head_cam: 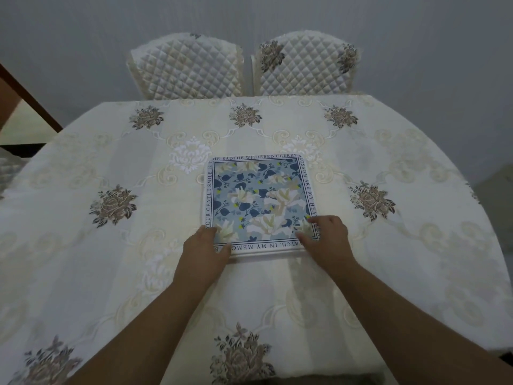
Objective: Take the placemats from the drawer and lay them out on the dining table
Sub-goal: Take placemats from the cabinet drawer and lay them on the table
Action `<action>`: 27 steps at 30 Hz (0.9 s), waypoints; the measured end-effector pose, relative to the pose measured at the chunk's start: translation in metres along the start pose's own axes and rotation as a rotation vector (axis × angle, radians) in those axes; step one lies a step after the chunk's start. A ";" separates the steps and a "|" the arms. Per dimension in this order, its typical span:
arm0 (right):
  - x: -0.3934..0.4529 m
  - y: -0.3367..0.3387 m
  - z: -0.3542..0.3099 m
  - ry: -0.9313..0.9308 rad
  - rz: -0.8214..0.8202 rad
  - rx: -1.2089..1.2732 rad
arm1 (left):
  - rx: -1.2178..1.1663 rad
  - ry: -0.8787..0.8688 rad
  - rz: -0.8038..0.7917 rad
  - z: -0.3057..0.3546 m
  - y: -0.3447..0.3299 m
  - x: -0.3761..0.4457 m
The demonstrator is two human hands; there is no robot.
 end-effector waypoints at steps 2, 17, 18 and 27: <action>0.013 0.002 -0.009 -0.119 -0.042 0.038 | -0.054 0.059 0.048 0.009 0.002 0.003; 0.023 0.022 -0.025 -0.143 -0.032 0.319 | -0.521 0.147 0.014 0.040 0.035 0.029; 0.021 0.029 -0.023 -0.165 -0.133 0.411 | -0.610 0.190 -0.063 0.039 0.038 0.026; 0.011 0.033 0.008 -0.186 -0.424 0.491 | -0.505 0.146 -0.119 0.009 0.020 0.002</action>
Point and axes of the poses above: each hand's wrist, its own x-axis towards the middle knuckle, its own y-axis out of the back of the hand, z = x × y, the point moved 1 cm from there along x, towards the middle knuckle, and after that the axes turned 7 degrees about -x, right-handed, at the moved point
